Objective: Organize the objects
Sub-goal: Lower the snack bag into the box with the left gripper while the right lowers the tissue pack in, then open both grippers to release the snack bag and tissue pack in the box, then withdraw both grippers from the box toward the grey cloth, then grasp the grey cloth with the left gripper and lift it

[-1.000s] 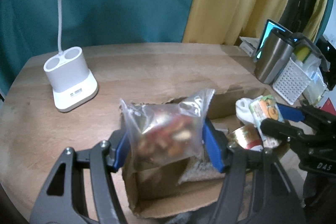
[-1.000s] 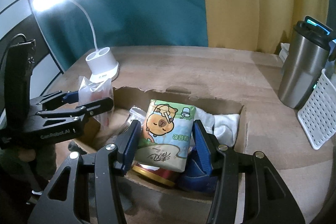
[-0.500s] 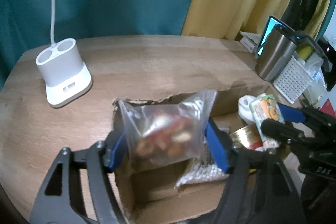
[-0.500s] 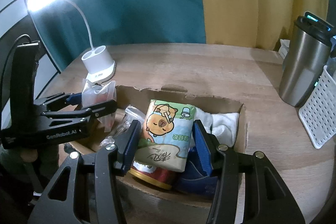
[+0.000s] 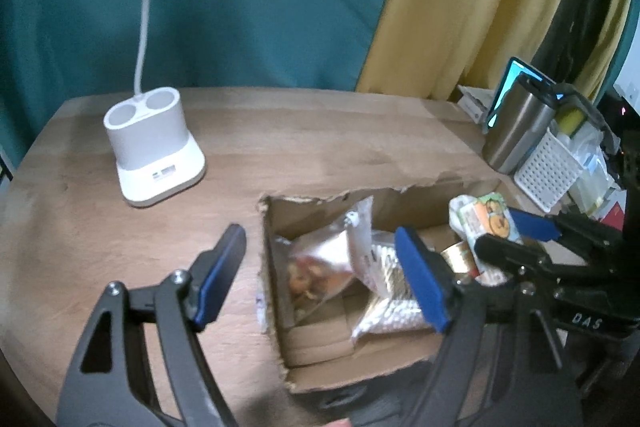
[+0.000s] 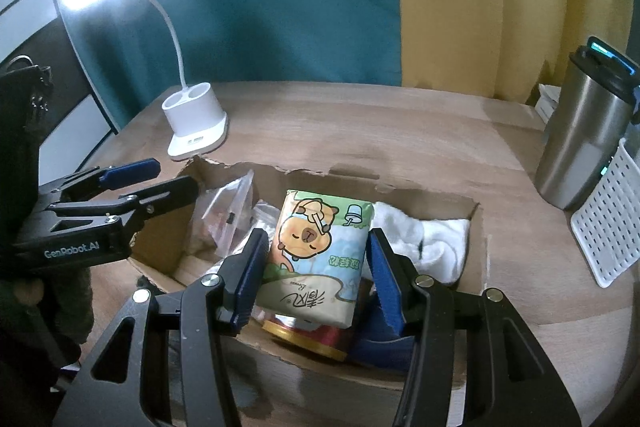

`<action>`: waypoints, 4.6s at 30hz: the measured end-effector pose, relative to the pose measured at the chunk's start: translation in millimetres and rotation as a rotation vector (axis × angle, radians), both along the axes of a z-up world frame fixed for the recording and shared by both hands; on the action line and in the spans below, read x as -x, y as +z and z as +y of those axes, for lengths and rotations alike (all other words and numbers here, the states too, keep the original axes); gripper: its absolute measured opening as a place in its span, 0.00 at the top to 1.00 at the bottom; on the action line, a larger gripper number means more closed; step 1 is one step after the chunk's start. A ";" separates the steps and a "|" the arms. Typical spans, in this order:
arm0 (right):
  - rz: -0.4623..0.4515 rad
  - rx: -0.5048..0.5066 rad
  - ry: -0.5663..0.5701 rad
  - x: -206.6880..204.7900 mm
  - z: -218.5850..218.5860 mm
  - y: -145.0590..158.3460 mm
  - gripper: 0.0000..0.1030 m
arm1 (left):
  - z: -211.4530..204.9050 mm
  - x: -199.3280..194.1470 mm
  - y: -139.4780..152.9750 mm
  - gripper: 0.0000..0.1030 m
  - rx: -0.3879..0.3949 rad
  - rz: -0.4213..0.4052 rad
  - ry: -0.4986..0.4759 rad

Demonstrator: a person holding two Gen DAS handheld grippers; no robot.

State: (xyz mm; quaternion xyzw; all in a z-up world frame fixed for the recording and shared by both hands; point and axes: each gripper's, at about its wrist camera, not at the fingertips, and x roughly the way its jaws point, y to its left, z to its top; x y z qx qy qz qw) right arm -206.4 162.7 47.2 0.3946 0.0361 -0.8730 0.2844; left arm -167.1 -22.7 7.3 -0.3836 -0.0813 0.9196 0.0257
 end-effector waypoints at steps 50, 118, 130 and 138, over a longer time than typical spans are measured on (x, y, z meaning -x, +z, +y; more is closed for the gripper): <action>-0.020 -0.062 -0.038 3.3 -47.0 -7.1 0.47 | -42.6 -34.5 -7.1 0.24 -0.026 0.016 0.046; -0.044 -0.011 -0.114 -77.8 47.7 -26.2 0.47 | 40.6 -87.4 -58.0 0.24 0.043 -0.107 -0.036; -0.048 -0.014 -0.105 -77.8 46.1 -26.8 0.47 | 48.6 -89.6 -64.6 0.52 0.046 -0.097 -0.099; -0.041 -0.020 -0.103 -81.9 45.9 -23.6 0.47 | 47.3 -96.9 -53.7 0.60 0.048 -0.058 -0.107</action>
